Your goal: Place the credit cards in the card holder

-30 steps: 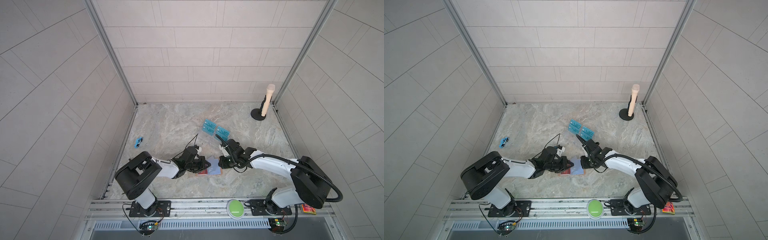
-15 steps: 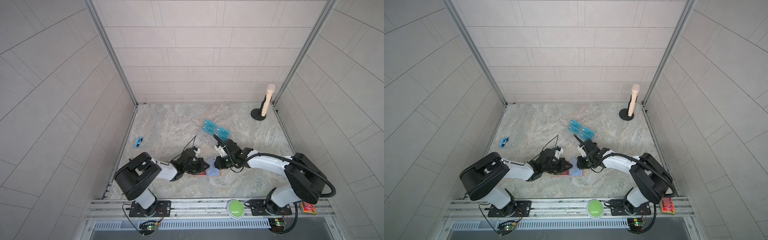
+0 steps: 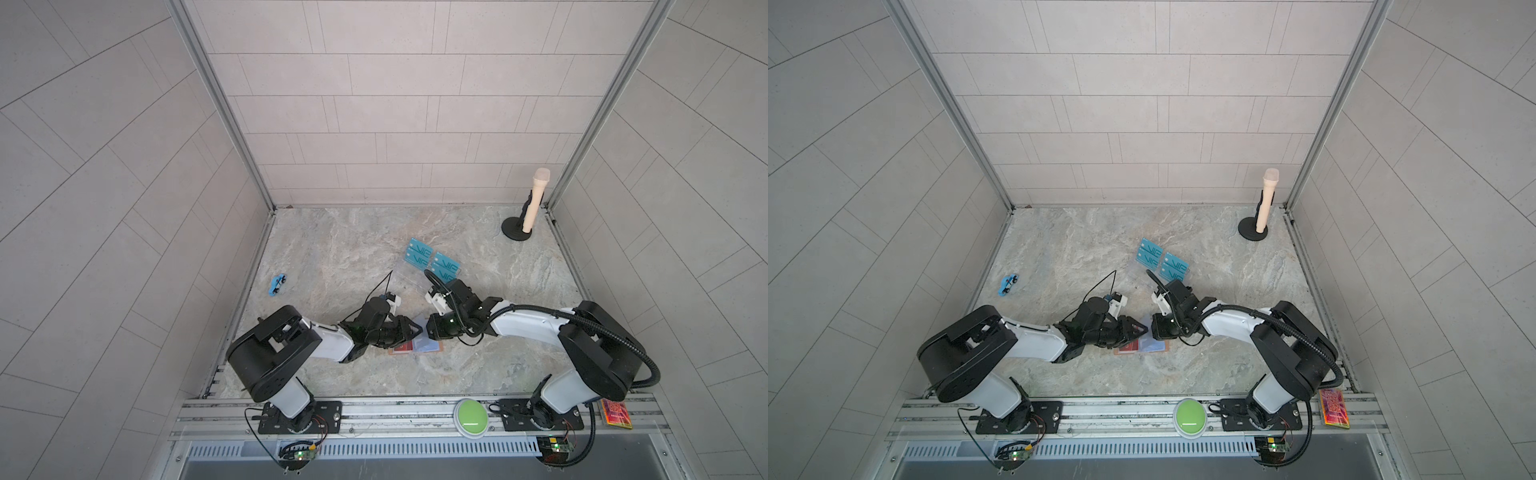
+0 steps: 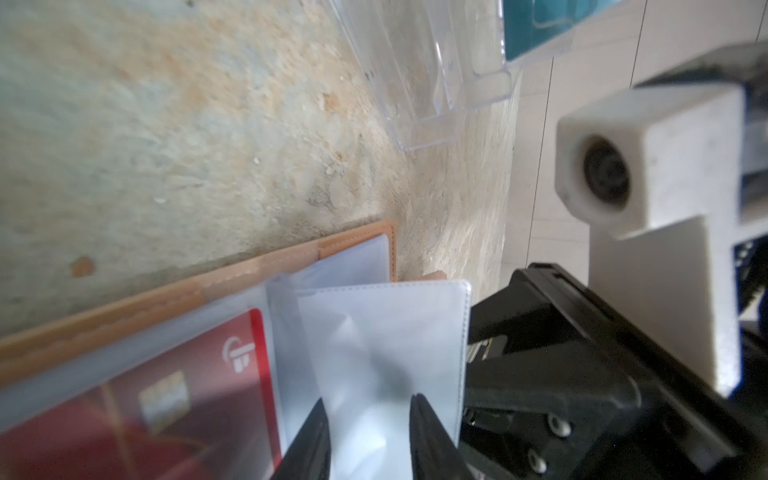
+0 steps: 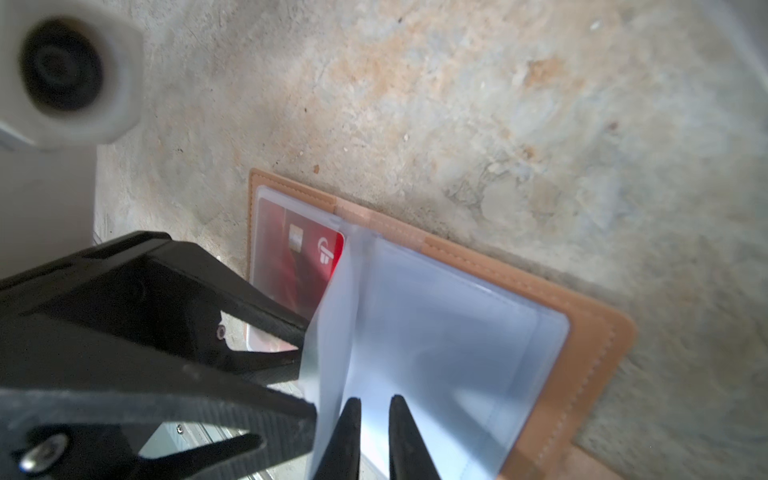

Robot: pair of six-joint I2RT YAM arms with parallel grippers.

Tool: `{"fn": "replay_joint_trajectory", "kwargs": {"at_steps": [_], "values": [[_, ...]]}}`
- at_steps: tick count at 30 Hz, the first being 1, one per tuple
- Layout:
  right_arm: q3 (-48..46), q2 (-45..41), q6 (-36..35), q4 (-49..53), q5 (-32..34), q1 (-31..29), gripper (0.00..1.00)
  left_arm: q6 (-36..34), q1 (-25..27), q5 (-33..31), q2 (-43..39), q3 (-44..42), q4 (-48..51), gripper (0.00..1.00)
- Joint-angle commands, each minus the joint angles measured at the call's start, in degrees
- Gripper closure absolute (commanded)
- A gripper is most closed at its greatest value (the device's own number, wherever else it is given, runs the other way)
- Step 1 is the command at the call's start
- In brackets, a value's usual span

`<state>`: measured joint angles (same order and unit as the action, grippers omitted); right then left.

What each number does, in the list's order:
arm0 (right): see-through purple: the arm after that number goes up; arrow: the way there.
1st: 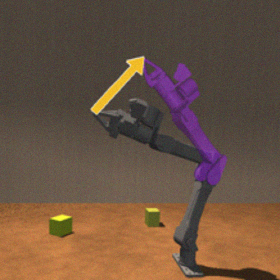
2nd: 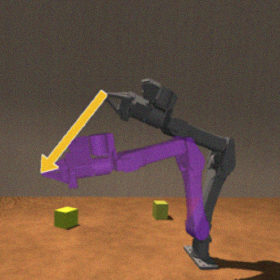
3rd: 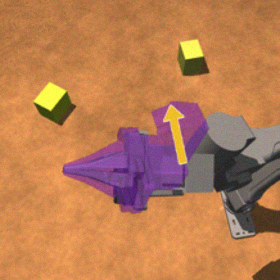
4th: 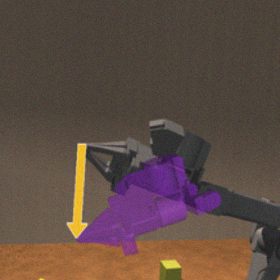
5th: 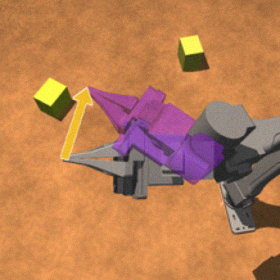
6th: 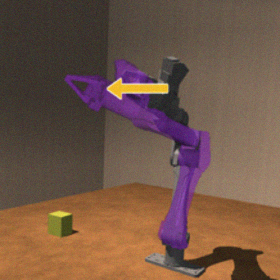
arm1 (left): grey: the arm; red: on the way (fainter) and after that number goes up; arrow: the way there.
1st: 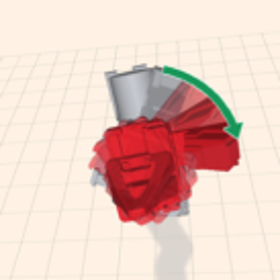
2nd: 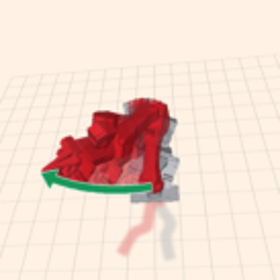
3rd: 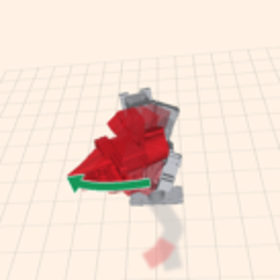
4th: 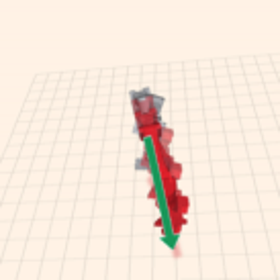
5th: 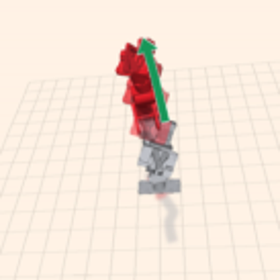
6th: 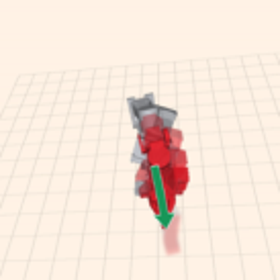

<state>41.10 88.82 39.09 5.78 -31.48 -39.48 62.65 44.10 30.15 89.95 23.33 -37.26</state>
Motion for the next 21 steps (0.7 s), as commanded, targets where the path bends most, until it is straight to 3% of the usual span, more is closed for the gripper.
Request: {"fn": "replay_joint_trajectory", "kwargs": {"at_steps": [1,4,7,9,21], "values": [[-0.09,-0.3,-0.33,0.24,-0.64,-0.23,0.83,-1.35,-0.24,-1.15,-4.24,0.34,4.75,0.53],[0.01,-0.06,-0.04,0.01,-2.13,-0.3,0.83,-4.84,-0.29,-4.19,-9.24,3.04,18.64,0.51],[1.02,0.04,-0.24,-0.03,-3.55,-0.87,0.83,-9.94,-0.26,-12.88,-14.7,8.19,39.86,0.48],[1.94,0.66,-0.5,-0.1,-4.29,-1.61,0.83,-11.96,-0.4,-16.61,-18.22,9.42,45.89,0.47],[5.63,8.59,3.28,-5.73,-4.85,-6.03,0.84,-9.23,-1.75,-17.98,-28.38,3.83,44.16,0.52]]}}
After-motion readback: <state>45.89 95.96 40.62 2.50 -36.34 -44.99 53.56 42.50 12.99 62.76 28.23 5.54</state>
